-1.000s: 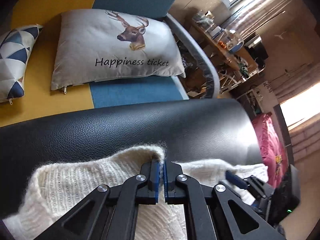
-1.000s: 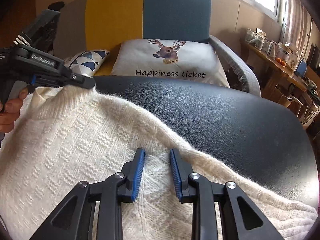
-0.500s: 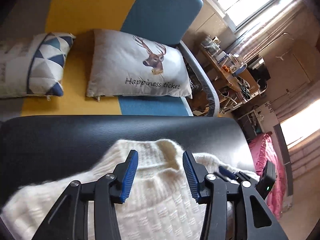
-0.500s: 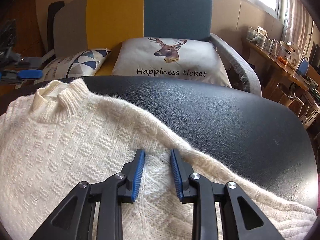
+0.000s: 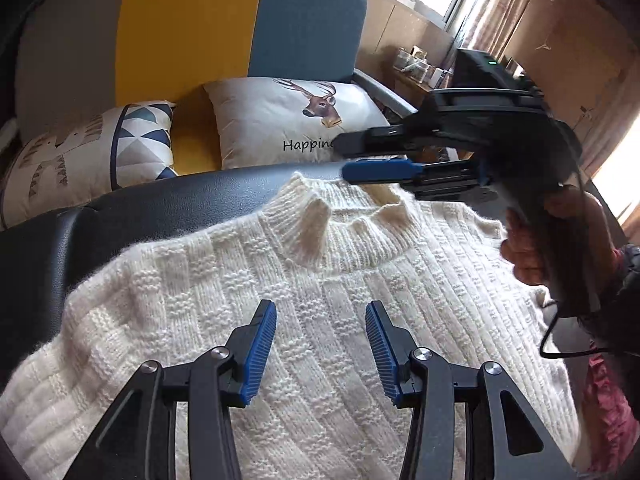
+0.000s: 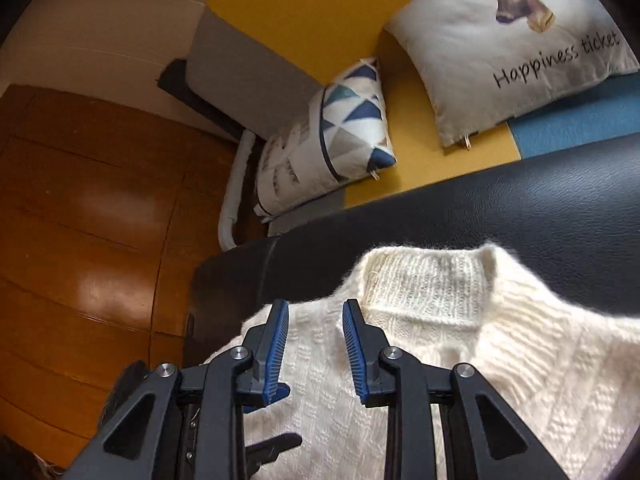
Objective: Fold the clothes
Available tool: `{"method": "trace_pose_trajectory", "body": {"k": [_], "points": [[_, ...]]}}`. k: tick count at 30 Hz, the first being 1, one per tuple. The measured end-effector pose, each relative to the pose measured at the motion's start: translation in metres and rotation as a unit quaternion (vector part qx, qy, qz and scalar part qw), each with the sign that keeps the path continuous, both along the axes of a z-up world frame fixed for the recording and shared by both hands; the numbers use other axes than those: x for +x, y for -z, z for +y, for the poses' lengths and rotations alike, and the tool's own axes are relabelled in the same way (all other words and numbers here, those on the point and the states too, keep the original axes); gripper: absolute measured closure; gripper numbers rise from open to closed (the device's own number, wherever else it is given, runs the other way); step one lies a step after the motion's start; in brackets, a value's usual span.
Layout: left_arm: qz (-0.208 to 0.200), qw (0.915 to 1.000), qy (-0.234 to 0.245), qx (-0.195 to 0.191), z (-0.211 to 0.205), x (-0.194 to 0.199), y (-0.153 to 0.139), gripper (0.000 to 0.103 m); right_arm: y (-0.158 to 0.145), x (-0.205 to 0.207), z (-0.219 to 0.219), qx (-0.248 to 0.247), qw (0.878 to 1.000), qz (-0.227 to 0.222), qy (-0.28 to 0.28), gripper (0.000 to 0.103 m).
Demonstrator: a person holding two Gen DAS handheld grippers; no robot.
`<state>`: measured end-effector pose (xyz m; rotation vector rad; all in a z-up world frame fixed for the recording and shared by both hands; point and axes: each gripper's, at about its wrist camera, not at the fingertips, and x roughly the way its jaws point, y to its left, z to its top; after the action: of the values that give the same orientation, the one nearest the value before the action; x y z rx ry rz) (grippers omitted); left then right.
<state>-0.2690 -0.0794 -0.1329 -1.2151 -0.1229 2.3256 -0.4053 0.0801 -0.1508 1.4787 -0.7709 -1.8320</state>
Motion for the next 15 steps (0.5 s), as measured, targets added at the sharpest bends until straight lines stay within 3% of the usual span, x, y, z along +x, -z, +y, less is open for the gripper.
{"method": "trace_pose_trajectory", "body": {"k": [3,7,12,13,15], "points": [[-0.009,0.9999,-0.003,0.008,0.000,-0.007,0.008,0.055,0.018,-0.010,-0.017,0.021,0.999,-0.028,-0.004,0.072],[-0.022,0.9997,-0.007,0.011,0.000,-0.006,0.023,0.056,0.010,-0.015,-0.030,-0.102,0.995,0.009,-0.012,0.073],[-0.026,0.9991,-0.020,0.028,-0.003,-0.007,0.028,0.056,0.035,-0.038,-0.049,-0.032,0.999,-0.017,0.003,0.073],[-0.023,0.9992,-0.020,0.026,-0.003,-0.005,0.028,0.056,0.043,-0.043,-0.047,-0.038,0.999,-0.028,0.012,0.082],[-0.020,0.9992,-0.022,0.026,-0.002,-0.004,0.027,0.056,0.050,-0.047,-0.043,-0.046,0.998,-0.033,0.022,0.091]]}}
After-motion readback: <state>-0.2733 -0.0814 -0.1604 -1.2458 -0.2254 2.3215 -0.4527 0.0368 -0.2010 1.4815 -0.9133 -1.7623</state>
